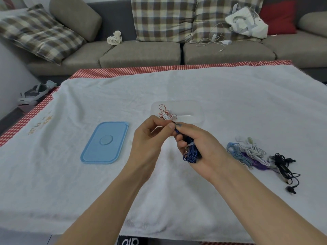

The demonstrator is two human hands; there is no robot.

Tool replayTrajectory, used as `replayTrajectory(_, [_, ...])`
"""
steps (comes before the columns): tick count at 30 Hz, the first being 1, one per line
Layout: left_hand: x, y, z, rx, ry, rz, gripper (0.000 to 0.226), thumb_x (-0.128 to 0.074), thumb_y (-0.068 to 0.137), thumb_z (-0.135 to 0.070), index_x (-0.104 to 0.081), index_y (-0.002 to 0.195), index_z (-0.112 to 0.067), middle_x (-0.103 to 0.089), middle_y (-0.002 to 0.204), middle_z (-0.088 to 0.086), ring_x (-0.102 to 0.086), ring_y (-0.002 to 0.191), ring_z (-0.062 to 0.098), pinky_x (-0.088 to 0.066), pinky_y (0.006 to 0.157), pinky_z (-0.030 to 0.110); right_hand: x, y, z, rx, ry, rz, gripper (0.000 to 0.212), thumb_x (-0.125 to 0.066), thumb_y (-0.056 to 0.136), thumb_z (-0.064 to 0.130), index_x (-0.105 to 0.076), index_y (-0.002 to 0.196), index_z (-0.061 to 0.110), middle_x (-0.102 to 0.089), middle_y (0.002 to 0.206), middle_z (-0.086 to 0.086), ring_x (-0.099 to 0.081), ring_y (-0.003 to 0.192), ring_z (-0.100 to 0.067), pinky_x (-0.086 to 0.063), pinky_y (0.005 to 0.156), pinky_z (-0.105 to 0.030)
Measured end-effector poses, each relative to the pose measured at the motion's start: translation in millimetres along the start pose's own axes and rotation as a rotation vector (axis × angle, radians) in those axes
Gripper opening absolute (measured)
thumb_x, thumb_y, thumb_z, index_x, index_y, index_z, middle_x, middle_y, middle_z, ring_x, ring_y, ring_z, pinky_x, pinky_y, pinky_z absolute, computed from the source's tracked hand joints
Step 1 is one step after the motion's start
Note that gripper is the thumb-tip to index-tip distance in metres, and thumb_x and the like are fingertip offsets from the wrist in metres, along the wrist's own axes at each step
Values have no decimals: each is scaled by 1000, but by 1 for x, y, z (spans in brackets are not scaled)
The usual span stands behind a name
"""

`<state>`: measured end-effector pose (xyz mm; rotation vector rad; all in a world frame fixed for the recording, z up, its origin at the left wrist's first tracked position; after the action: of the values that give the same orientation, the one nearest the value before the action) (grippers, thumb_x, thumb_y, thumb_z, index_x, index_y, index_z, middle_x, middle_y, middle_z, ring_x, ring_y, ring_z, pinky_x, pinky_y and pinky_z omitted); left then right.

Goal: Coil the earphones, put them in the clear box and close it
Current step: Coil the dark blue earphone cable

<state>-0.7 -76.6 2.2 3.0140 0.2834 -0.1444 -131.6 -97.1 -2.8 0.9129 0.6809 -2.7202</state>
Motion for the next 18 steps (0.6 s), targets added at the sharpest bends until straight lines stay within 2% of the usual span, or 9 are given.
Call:
replayTrajectory(3, [-2,-3,-1,-37,67,-11,15,-67,95,-5,-66,82,-12,-75,81,3,-72,82,13,-55,85,27,0,-1,-2,3,-3,-26,12,-66,91,6,-75,97,1,-68,81,-8,-58,60,-7,-50,53,-14])
replayTrajectory(6, [-1,-3,-2,-45,87,-22,11,-66,97,-9,-66,85,-9,-75,78,3,-72,82,12,-56,84,27,-1,-4,0,-4,3,-31,12,-67,90,8,-76,96,2,-69,77,-6,-60,62,-7,-52,55,-14])
replayTrajectory(10, [-3,-1,-2,13,13,-27,22,-65,99,-22,-66,81,-9,-75,81,11,-73,89,22,-53,102,46,-3,-6,3,2,7,-66,13,-68,90,8,-75,99,2,-72,74,-4,-62,64,-7,-54,56,-14])
replayTrajectory(12, [-6,0,3,58,-46,-29,22,-64,99,-21,-64,80,-10,-73,83,15,-72,90,25,-52,105,48,-2,-6,4,24,-12,-93,11,-68,90,8,-75,97,3,-72,74,-4,-62,66,-8,-53,56,-15])
replayTrajectory(15, [-9,3,9,122,-171,-19,18,-62,100,-14,-65,84,-5,-69,88,19,-68,92,26,-53,104,41,-2,-5,6,70,-46,-119,8,-68,90,7,-73,96,4,-72,78,-6,-62,67,-10,-53,57,-17])
replayTrajectory(18, [-10,6,11,226,-304,-16,15,-61,100,-13,-66,90,-4,-66,85,13,-66,84,19,-52,95,30,-4,-5,6,93,-61,-127,2,-68,90,7,-70,91,5,-73,73,-4,-63,63,-9,-54,58,-17])
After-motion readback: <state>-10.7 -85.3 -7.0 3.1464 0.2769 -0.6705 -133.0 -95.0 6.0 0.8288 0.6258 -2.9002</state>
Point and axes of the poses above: each hand's wrist, its own y-axis towards the middle knuckle, its own x-axis out of the back of the hand, z = x × y, the point moved 3 cm from there along y, towards the middle knuckle
